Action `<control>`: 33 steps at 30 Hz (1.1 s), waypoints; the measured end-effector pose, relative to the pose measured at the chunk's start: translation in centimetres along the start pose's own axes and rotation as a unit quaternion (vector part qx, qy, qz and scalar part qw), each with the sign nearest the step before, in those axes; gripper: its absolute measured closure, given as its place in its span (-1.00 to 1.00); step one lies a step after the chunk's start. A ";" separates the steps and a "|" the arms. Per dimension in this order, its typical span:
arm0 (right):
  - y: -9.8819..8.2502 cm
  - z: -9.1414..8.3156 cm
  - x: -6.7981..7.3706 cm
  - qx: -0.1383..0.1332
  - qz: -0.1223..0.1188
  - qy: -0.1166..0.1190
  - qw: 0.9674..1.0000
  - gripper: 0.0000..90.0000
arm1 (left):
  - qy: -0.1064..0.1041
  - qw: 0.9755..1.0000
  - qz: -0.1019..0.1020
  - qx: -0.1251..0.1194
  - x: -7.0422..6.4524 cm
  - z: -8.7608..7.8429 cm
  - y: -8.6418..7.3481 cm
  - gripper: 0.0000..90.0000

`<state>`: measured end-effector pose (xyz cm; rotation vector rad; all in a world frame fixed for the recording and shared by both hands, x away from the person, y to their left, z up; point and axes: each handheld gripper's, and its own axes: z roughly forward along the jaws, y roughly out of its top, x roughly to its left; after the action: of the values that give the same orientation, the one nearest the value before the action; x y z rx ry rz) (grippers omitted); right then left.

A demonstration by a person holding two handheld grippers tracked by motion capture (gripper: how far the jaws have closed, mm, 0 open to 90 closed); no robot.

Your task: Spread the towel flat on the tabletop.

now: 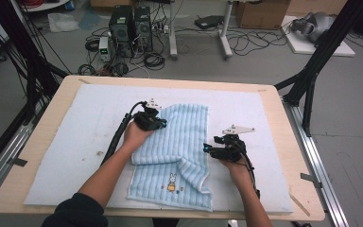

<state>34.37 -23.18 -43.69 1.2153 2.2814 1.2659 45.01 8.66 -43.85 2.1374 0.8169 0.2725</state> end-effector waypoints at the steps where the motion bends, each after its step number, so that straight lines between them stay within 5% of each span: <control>1: 0.0 0.0 0.0 -0.001 0.001 -0.001 1.000 -0.13 | -0.011 1.000 -0.003 -0.007 -0.2 -0.3 0.0 0.93; 4: 0.1 0.0 0.2 -0.005 -0.003 -0.001 1.000 -0.13 | -0.049 0.998 -0.002 -0.027 -1.3 -1.0 0.0 0.93; 10: 0.4 0.1 1.3 -0.023 -0.028 -0.001 0.999 -0.08 | -0.108 0.994 0.016 -0.014 -3.8 -1.7 -0.7 0.93; 15: 0.5 0.6 1.5 -0.024 -0.033 -0.007 0.999 -0.09 | -0.132 0.991 0.021 0.003 -5.1 -2.0 -1.7 0.92; 19: 0.2 2.1 1.6 0.009 -0.035 -0.014 0.999 -0.04 | -0.144 0.990 0.008 0.006 -5.2 -2.2 -2.4 0.91; 23: 0.1 2.8 1.9 0.036 -0.064 -0.027 0.997 0.41 | -0.153 0.988 -0.014 0.000 -5.0 -2.6 -2.7 0.76; 27: 0.1 2.6 2.0 0.048 -0.076 -0.016 0.996 0.88 | -0.133 0.991 -0.024 -0.024 -4.8 -3.3 -2.4 0.26; 31: 0.4 2.1 2.2 0.073 -0.089 -0.013 0.993 0.93 | -0.083 0.992 -0.046 -0.084 -3.1 -5.4 -1.8 0.08; 33: 0.5 1.6 2.5 0.093 -0.109 -0.018 0.989 0.93 | -0.051 0.989 -0.066 -0.120 -1.9 -6.6 -1.5 0.05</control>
<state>34.07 -20.17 -43.83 1.0012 2.4709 0.9640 39.92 12.29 -40.57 1.8489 0.8192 0.1802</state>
